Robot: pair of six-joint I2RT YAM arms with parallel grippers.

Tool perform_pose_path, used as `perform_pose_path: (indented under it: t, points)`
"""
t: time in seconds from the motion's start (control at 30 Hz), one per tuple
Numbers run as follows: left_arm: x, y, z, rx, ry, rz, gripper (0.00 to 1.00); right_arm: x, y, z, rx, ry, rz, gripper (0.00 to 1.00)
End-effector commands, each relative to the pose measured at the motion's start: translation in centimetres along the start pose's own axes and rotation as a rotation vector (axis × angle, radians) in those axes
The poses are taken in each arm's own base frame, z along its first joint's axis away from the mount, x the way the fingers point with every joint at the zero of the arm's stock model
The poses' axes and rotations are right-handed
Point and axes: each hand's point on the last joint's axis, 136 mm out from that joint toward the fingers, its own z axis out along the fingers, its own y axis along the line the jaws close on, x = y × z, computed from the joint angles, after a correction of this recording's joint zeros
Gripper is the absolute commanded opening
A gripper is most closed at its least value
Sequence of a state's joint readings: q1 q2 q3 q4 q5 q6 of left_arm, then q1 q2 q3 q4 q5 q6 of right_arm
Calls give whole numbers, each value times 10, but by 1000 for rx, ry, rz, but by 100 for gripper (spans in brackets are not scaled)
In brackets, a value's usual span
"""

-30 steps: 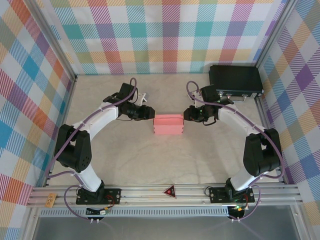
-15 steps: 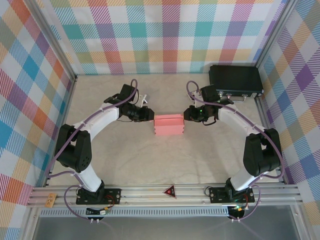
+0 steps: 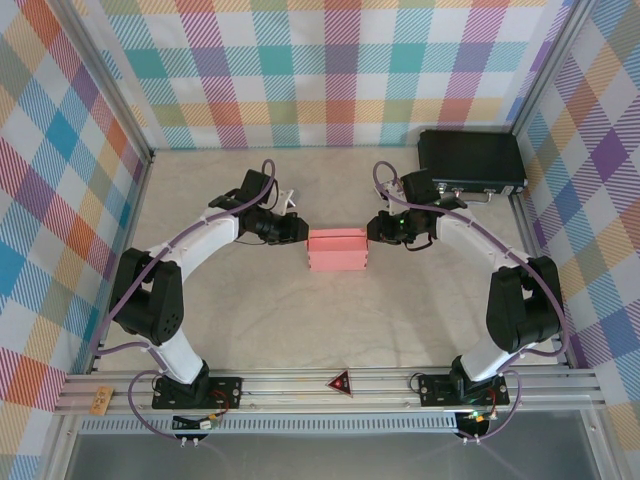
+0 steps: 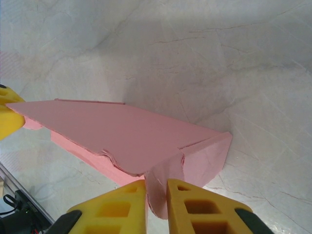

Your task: Fold the paper box

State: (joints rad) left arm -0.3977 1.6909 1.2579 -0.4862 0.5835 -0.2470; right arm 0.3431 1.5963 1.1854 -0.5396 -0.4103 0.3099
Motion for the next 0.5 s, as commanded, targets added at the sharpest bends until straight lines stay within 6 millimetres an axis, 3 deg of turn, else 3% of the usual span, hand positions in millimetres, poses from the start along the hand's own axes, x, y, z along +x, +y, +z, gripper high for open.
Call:
perform_pose_path:
  t: [0.0,0.47]
  points:
    - [6,-7,-2,16,3,4,20,1,7,5,-30,13,4,19]
    - [9,-5,1,15,12,1,20,1,12,7,-59,18,9,18]
